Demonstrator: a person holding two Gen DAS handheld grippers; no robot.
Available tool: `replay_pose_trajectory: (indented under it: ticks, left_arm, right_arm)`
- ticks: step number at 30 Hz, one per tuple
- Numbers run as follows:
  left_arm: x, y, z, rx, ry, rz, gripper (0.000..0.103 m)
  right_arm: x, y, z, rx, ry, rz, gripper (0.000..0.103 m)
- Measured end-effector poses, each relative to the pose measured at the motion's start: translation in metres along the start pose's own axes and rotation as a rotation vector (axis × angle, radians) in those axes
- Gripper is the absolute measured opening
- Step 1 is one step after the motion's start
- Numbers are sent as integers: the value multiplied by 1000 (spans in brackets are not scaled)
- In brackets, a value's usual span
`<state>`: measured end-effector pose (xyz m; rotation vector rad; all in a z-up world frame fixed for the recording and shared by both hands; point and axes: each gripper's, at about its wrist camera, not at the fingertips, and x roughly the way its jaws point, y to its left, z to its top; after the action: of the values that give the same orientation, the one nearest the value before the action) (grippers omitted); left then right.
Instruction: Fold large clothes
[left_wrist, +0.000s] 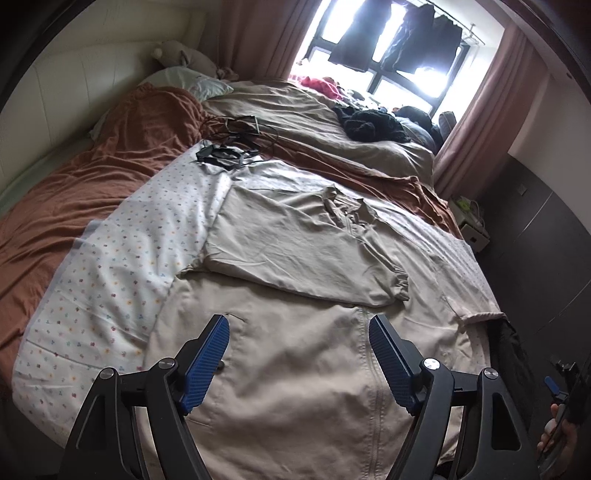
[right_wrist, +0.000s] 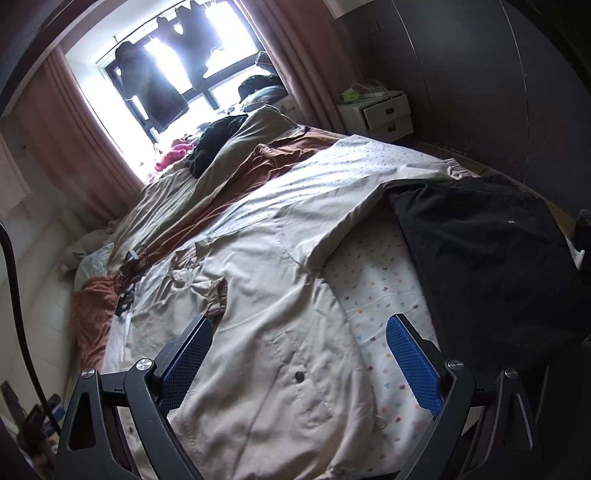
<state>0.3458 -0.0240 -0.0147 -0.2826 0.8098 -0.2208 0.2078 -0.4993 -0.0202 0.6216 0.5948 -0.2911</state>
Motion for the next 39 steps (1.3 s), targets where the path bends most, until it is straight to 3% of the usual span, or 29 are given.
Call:
replay_pose_trajectory:
  ticks: [15,22,29,39]
  left_arm:
    - [65,-79,7,42,19,-29,79]
    - [121,-88,15,19,49,-12,79]
    - [169,-93,20,5,49,11,79]
    - [235,-97,17,-26,61,12,79]
  right_arm:
    - [44,-51,87,-28,4,-29,92]
    - [104,-78,124,25,48,-25,73]
    - [162,-122,146,134,87,-23,61]
    - [227,-135,165,188,116,15,59]
